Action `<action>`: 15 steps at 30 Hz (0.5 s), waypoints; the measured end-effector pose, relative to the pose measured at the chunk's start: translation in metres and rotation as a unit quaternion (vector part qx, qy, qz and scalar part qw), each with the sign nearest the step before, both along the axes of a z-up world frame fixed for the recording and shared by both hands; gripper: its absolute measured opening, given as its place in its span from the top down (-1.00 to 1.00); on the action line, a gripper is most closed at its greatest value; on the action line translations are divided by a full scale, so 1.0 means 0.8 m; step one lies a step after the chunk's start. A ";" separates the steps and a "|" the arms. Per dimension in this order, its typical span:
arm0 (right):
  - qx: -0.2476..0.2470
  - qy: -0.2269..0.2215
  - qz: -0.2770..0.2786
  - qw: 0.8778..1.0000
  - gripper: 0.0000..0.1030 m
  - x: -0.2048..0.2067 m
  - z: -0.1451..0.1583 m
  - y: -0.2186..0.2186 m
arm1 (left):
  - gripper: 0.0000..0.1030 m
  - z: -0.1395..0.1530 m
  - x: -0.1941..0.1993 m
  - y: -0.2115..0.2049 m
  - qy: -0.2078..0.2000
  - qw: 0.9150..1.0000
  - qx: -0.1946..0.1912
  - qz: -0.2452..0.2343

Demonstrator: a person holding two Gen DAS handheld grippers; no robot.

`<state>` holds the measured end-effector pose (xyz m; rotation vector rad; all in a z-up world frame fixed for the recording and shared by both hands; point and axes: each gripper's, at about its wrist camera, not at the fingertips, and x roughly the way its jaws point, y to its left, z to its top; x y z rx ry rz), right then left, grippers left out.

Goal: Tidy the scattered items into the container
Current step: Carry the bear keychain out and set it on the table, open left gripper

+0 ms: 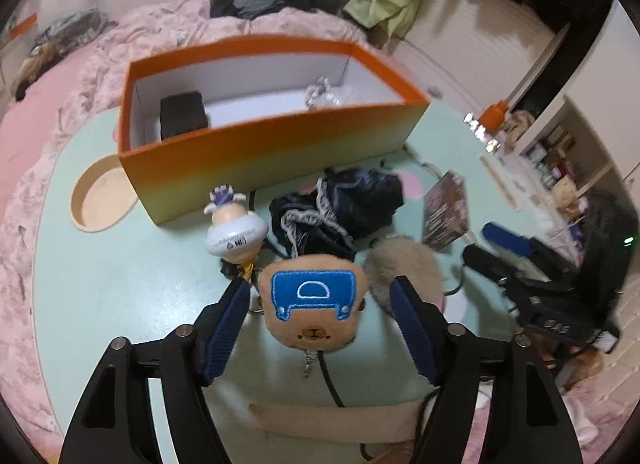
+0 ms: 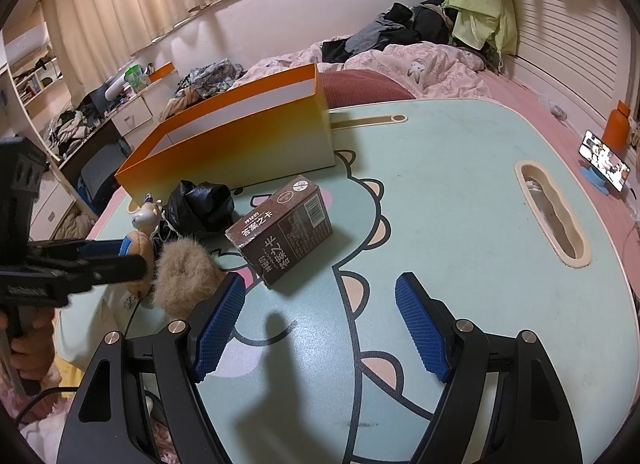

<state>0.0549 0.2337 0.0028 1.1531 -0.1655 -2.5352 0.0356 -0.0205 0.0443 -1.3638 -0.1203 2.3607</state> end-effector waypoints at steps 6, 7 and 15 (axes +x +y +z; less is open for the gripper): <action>0.002 0.023 -0.005 1.000 -0.51 0.000 0.015 0.004 | -0.62 0.022 0.000 -0.024 0.018 0.999 0.002 0.034; 0.015 0.045 -0.008 0.999 -0.51 0.001 0.026 0.004 | -0.63 0.024 -0.002 -0.028 0.019 0.999 -0.002 0.041; 0.059 0.142 0.052 0.987 -0.50 -0.045 0.137 -0.047 | -0.64 0.024 -0.010 -0.061 0.019 0.996 0.000 0.084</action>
